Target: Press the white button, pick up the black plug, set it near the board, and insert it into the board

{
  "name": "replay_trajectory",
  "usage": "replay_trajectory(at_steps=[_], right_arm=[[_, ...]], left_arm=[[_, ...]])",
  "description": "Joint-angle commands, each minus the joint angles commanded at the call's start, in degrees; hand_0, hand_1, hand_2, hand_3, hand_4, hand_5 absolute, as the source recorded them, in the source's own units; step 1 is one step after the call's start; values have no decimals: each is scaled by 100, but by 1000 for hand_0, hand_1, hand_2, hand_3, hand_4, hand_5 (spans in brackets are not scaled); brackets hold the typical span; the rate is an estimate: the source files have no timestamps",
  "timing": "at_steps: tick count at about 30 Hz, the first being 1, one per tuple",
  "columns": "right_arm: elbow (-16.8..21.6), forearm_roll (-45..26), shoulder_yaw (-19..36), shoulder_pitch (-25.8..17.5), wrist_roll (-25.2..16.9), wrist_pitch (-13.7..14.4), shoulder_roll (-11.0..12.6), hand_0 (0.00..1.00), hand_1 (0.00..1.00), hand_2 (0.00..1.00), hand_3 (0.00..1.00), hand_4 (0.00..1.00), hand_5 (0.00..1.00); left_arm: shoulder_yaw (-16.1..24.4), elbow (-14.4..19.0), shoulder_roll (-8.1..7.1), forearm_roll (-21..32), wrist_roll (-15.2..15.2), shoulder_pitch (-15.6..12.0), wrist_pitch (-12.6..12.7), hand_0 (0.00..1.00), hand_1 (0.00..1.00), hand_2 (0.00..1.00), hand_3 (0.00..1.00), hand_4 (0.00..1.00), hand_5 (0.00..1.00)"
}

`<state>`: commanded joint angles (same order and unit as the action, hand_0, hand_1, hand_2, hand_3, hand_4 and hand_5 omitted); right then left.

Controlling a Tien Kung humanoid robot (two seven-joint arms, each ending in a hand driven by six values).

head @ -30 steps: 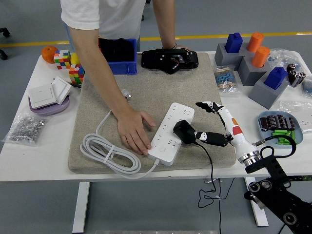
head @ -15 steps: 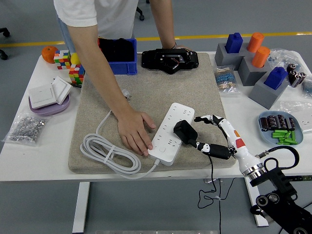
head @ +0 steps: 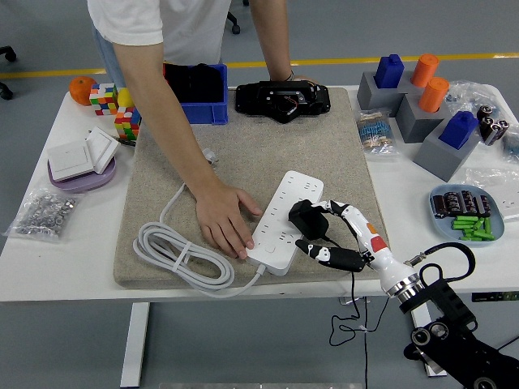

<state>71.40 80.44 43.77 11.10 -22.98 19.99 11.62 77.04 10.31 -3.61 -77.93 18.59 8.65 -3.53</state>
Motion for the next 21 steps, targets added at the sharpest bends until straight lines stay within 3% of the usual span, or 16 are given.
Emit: replay_trajectory(at_steps=[12,21], right_arm=[[-169,-22,-159,205,73,-16,-51,838,774,714,640,841,376],[-18,127,-248,352,172,-50,-77,839,774,711,641,838,371]], left_arm=[[7,0,1,20,-4,13,5,707,662,590,683,652,287],[11,0,-2,41,-6,10,9,707,663,589,684,653,289]])
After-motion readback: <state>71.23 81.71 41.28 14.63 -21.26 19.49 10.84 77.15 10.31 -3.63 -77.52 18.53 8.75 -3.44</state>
